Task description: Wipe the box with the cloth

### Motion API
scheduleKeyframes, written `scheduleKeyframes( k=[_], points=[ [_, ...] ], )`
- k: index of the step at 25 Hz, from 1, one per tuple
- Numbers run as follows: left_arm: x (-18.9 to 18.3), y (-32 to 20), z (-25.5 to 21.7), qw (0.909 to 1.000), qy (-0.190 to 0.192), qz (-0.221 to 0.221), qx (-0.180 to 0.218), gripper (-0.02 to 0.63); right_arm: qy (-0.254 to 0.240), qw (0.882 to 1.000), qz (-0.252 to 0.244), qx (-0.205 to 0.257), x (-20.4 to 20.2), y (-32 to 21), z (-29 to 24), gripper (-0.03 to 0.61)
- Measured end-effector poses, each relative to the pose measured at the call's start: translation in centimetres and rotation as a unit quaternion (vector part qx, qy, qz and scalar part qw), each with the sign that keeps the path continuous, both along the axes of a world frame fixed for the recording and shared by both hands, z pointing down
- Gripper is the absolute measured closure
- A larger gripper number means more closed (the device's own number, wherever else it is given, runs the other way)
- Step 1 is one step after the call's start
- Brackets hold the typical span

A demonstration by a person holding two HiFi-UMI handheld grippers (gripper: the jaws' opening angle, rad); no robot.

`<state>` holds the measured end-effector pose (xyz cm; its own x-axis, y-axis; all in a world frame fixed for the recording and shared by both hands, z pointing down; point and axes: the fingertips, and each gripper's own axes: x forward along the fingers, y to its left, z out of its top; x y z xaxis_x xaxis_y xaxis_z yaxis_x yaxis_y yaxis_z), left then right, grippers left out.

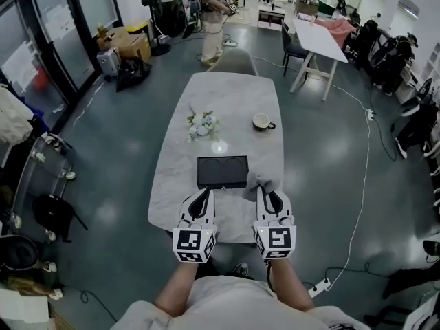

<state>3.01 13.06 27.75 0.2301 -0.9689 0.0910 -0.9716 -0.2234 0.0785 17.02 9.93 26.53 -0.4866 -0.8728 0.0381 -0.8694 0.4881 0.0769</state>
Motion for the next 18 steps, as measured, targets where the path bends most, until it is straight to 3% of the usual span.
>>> scheduleKeyframes(
  k=[9, 18],
  points=[
    [3.2, 2.6, -1.5, 0.9993, -0.007, -0.029, 0.023, 0.591, 0.006, 0.999, -0.022, 0.03, 2.5, 2.3, -1.4, 0.532],
    [1.9, 3.2, -2.5, 0.998, -0.012, -0.054, 0.03, 0.591, -0.002, 0.999, -0.046, 0.025, 1.3, 2.6, -1.2, 0.532]
  ],
)
